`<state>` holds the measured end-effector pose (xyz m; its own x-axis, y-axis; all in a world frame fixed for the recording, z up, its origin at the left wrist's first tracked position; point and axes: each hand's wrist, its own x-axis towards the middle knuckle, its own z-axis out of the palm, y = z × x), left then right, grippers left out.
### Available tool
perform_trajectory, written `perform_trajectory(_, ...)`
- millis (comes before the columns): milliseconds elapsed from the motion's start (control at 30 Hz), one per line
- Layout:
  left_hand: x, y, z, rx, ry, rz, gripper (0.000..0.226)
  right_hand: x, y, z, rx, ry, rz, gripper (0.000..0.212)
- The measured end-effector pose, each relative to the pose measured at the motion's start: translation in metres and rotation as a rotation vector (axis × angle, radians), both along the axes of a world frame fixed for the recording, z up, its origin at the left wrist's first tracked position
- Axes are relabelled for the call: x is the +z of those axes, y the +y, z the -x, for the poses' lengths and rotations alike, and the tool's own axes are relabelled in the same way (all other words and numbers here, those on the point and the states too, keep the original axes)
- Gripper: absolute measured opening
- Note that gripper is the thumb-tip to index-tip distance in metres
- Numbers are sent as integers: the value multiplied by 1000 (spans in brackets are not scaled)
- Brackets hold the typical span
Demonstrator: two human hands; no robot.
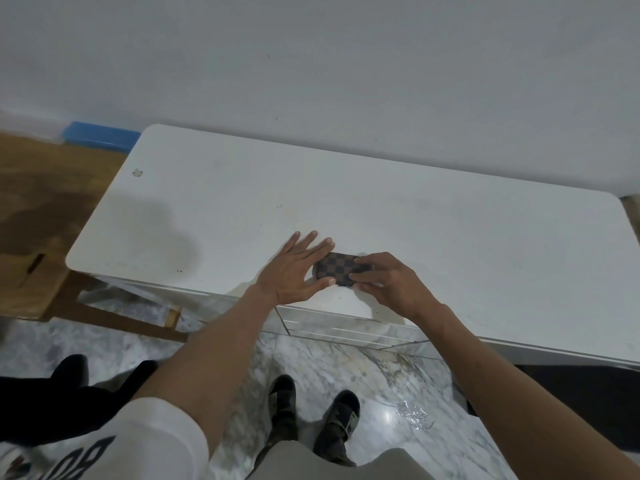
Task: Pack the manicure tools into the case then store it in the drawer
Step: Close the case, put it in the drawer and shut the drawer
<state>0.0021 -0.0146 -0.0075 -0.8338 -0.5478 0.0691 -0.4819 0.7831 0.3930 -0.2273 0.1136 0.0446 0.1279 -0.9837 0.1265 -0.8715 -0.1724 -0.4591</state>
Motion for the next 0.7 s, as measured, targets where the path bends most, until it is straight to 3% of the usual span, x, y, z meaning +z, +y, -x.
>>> perform_trajectory(367,-5,-1,0,-14,48,34,78,-9,-6,-1,41,-4,30,20)
perform_trajectory(700,-2,1,-2,-26,-15,13,82,0,1,-16,-1,56,65,23)
